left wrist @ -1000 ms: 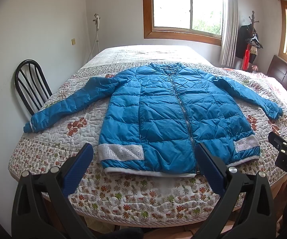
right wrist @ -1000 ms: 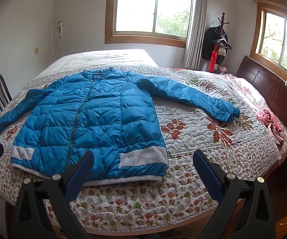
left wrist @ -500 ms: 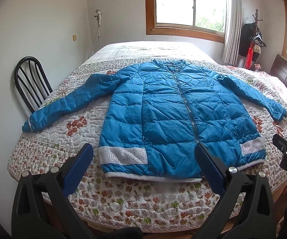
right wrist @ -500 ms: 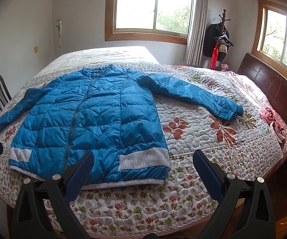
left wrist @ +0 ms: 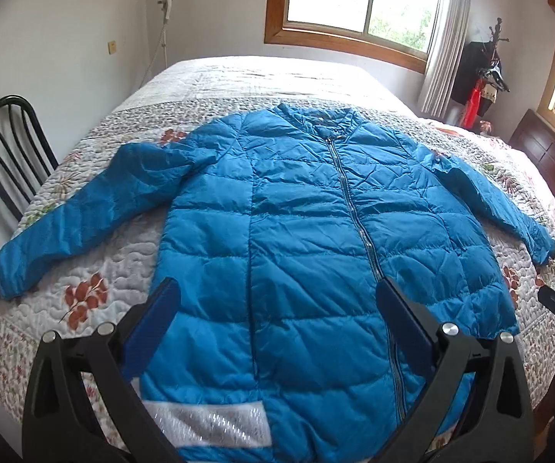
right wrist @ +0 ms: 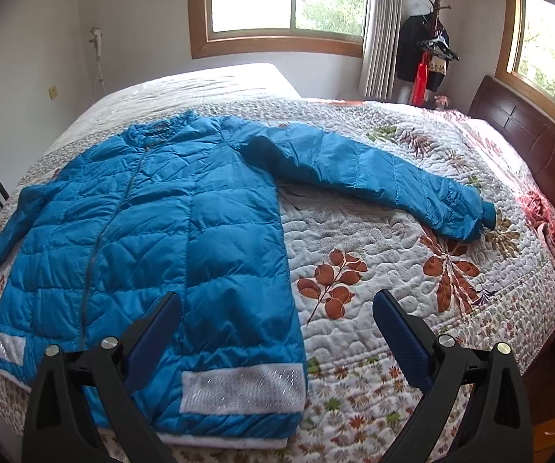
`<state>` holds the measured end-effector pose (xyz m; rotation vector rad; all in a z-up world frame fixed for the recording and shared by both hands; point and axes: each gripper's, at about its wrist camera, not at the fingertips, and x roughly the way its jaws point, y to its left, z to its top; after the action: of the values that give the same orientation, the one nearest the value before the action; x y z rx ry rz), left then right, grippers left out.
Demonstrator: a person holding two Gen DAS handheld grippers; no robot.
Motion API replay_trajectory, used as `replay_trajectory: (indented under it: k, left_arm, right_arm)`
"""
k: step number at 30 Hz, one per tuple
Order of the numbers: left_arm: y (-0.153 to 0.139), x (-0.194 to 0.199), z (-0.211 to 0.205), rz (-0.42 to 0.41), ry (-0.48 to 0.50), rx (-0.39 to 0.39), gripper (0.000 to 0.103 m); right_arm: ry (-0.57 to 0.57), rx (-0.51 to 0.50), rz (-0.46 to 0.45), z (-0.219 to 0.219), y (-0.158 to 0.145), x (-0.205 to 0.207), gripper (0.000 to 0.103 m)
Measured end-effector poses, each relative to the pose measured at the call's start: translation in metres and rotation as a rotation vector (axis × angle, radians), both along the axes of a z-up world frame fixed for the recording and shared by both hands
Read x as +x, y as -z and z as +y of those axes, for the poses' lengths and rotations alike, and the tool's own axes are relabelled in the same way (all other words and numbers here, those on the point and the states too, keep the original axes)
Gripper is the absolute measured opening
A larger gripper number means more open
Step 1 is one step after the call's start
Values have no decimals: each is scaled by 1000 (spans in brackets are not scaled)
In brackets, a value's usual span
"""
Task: Fold large clothes
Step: 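Reach the right gripper to the jacket sleeve cuff and close on it, then carry the held sleeve across the jacket body and open the right gripper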
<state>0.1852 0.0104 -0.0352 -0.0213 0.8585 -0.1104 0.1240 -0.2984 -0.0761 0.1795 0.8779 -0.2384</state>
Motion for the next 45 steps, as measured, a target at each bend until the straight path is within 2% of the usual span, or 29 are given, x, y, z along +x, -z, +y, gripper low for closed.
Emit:
replay_trajectory:
  k: [3, 8, 11, 15, 20, 26, 30, 33, 36, 39, 41, 43, 45]
  left_arm:
    - [15, 37, -2, 50, 10, 1, 100]
    - [43, 81, 8, 116, -35, 11, 100]
    - [59, 111, 18, 153, -70, -15, 100]
    - [74, 146, 20, 191, -102, -39, 100]
    - [87, 169, 14, 175, -103, 2, 100]
    - [90, 180, 16, 155, -89, 7, 100]
    - [89, 192, 24, 155, -117, -4, 100]
    - [95, 199, 27, 156, -123, -4, 100]
    - [98, 200, 29, 151, -122, -14, 100]
    - [97, 201, 29, 152, -121, -18, 100]
    - [98, 201, 29, 153, -121, -18, 100]
    - [97, 201, 29, 155, -120, -22, 100]
    - [97, 201, 31, 156, -120, -32, 100]
  right_arm:
    - [55, 33, 56, -37, 13, 32, 99]
    - [173, 94, 74, -118, 26, 64, 99]
    - [271, 81, 130, -173, 37, 80, 99]
    - [365, 146, 188, -242, 53, 89, 99]
    - [511, 206, 244, -314, 71, 80, 99]
    - [568, 356, 280, -361, 106, 74, 96]
    - [537, 462, 272, -372, 127, 80, 92]
    - [548, 468, 280, -376, 139, 88, 92]
    - [565, 449, 252, -377, 137, 91, 90]
    - [559, 411, 230, -377, 127, 94, 68]
    - [527, 449, 190, -377, 119, 93, 36]
    - [499, 479, 156, -376, 108, 94, 24]
    - [463, 471, 109, -371, 92, 95, 20]
